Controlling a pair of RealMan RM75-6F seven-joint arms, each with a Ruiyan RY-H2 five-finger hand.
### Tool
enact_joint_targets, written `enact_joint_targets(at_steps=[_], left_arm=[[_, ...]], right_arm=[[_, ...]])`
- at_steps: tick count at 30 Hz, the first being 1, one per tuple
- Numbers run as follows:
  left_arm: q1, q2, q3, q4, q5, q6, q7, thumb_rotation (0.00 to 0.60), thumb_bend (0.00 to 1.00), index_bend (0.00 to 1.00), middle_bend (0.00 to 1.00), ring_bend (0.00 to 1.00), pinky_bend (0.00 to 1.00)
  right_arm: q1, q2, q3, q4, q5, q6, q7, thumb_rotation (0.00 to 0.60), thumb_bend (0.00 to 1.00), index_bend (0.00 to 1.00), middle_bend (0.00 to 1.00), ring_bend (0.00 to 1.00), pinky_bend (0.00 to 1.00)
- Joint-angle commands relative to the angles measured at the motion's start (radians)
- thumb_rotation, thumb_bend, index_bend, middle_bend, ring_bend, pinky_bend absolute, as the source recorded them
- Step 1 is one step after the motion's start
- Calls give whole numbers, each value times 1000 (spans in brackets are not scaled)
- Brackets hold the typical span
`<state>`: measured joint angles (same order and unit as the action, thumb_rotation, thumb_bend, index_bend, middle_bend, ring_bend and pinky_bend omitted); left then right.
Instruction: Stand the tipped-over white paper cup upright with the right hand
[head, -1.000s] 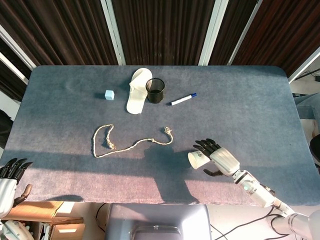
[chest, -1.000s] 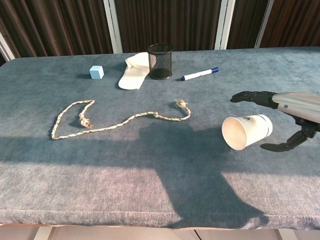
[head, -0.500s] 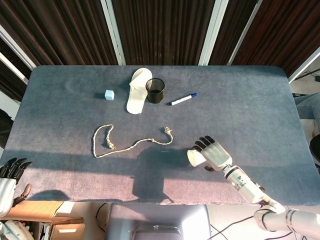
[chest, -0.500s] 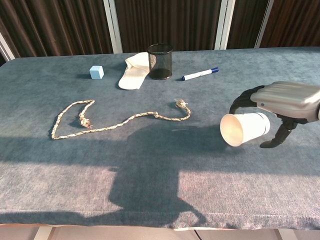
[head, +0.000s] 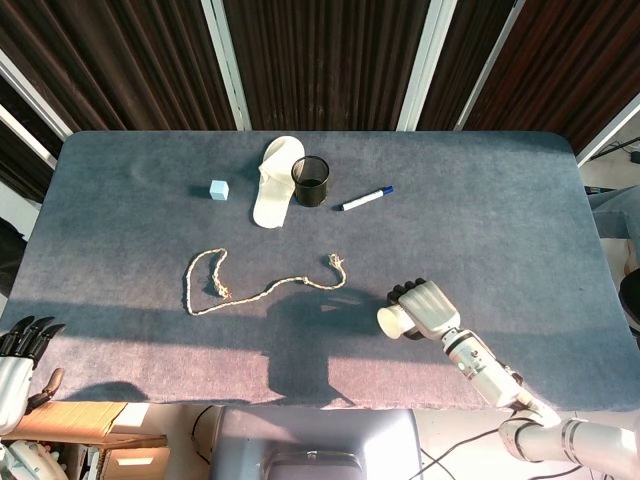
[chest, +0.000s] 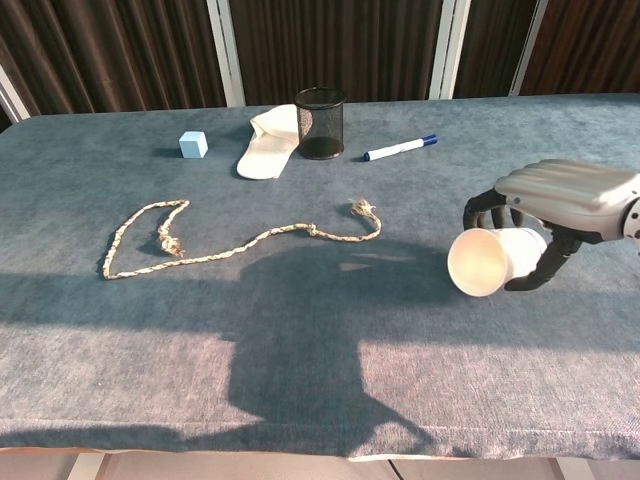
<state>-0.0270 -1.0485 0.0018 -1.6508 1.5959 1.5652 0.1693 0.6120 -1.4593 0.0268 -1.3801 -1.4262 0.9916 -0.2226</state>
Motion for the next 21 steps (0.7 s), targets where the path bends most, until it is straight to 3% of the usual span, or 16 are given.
enact_joint_targets(at_steps=[1, 6, 12, 16, 21], left_arm=[[0, 0, 0, -1, 0, 0, 1, 600, 343, 242, 173, 127, 292], [1, -1, 1, -3, 2, 1, 8, 600, 343, 243, 172, 127, 291], [2, -1, 0, -4, 1, 2, 12, 600, 342, 243, 172, 127, 292], [2, -1, 1, -4, 3, 3, 13, 600, 342, 242, 172, 127, 291], [3, -1, 0, -5, 0, 2, 13, 600, 343, 243, 173, 127, 291]], right_arm=[[-21, -13, -5, 33, -105, 94, 275, 600, 321, 675, 501, 450, 525], [-38, -38, -31, 102, -198, 191, 728, 600, 321, 675, 501, 450, 525], [-39, -80, -75, 215, -243, 217, 1133, 600, 321, 671, 501, 450, 525], [-32, -105, -115, 288, -272, 204, 1298, 600, 321, 653, 501, 450, 523], [-32, -150, -162, 395, -303, 193, 1380, 600, 321, 626, 501, 431, 515]])
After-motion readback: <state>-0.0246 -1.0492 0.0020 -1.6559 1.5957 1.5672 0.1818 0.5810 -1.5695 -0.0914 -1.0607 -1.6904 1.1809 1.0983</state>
